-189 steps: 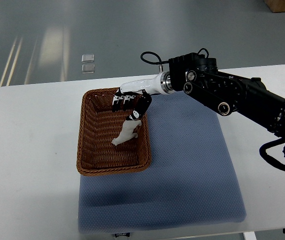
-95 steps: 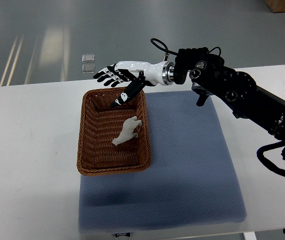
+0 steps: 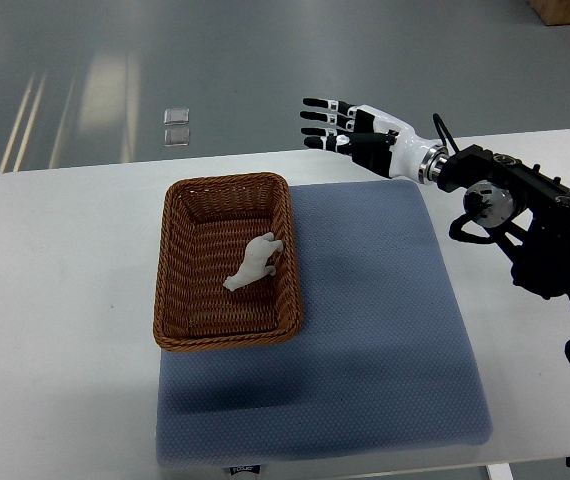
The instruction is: Place white bear in brown basket with right hand
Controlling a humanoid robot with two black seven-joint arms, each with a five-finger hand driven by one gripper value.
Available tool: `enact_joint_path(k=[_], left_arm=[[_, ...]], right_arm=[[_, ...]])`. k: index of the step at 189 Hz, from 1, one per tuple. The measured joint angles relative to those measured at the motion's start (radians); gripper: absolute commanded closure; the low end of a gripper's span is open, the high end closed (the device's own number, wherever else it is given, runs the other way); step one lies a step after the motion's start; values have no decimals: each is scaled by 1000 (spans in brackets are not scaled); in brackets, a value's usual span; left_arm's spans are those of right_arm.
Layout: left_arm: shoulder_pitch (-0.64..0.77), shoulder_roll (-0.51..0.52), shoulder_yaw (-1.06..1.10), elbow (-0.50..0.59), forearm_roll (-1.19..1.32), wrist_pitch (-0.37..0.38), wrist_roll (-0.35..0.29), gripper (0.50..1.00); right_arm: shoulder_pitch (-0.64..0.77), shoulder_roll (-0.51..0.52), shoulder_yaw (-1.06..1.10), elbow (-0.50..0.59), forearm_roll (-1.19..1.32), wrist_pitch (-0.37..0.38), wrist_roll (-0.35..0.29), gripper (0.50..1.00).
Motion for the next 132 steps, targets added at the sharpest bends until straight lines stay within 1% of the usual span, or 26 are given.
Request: enact_joint_path(k=[15,36,76,99,111,132], left_arm=[[0,0,0,0,0,0,0,500],[0,0,0,0,0,0,0,500],[0,0,0,0,0,0,0,500],[0,0,0,0,0,0,0,500],[0,0,0,0,0,0,0,500],[0,0,0,0,0,0,0,500]], right_arm=[[-20,-21,2,-1,24,-21,-1,585],[-47,-37,3,-2,64,-27,-8,585],[-82,-71,0,-2,269,-27,-65,579],[-90,-89,-1,-7,349,-35,-82,576],[-94,-98,-1,-10,362,-64,-81,576],[-99,-96,-1,-12,364,-146,-73,574]])
